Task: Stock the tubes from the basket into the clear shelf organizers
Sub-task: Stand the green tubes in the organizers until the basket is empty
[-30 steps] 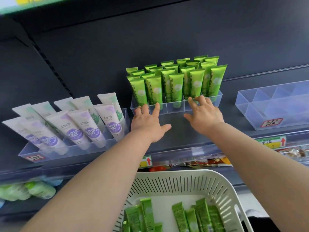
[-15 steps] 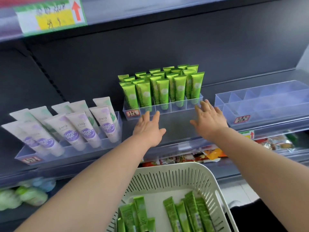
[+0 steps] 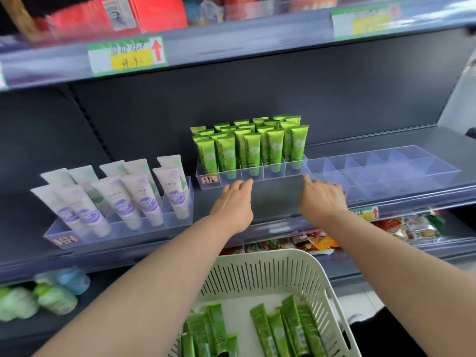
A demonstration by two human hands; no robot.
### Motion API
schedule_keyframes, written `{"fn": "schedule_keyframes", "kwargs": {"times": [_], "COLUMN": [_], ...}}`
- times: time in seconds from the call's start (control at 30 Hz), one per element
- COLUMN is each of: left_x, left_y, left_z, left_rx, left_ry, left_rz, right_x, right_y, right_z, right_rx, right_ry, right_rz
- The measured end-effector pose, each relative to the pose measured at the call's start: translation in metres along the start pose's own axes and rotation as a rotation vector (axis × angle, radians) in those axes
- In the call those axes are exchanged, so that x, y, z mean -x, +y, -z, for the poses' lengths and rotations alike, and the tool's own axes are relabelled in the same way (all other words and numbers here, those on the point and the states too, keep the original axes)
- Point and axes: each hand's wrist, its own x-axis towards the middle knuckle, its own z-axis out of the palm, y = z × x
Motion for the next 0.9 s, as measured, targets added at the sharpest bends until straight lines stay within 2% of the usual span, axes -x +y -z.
{"fn": "schedule_keyframes", "kwargs": {"times": [0.17, 0.23, 0.3, 0.33, 0.43, 0.53, 0.63, 0.73, 0.9], "left_x": [0.004, 0.004, 0.003, 0.003, 0.004, 0.004, 0.004, 0.007, 0.014], "left_y": [-0.001, 0.004, 0.012, 0.017, 0.032, 0.047, 0.061, 0.064, 0.036], "left_z": [0.007, 0.009, 0.009, 0.009, 0.006, 0.002, -0.005, -0.007, 0.007], "left_rx": [-0.005, 0.003, 0.012, 0.017, 0.003, -0.044, -0.111, -0.167, -0.239], "left_ry": [0.024, 0.036, 0.048, 0.047, 0.013, -0.062, -0.139, -0.165, -0.047], "left_rz": [0.050, 0.050, 0.035, 0.023, -0.046, -0.158, -0.271, -0.304, -0.213], "right_x": [0.009, 0.016, 0.021, 0.022, 0.021, 0.024, 0.029, 0.030, 0.028], "right_y": [-0.005, -0.008, -0.011, -0.009, 0.009, 0.031, 0.045, 0.049, 0.017], "right_z": [0.001, 0.002, 0.001, 0.001, 0.000, -0.004, -0.008, -0.007, -0.001], "right_rx": [-0.259, -0.395, -0.514, -0.495, -0.203, -0.007, 0.049, 0.033, 0.023], "right_ry": [0.033, -0.013, -0.046, -0.033, 0.037, -0.001, -0.065, -0.040, -0.007], "right_rz": [0.246, 0.349, 0.377, 0.358, 0.219, 0.043, -0.045, -0.017, 0.117]}}
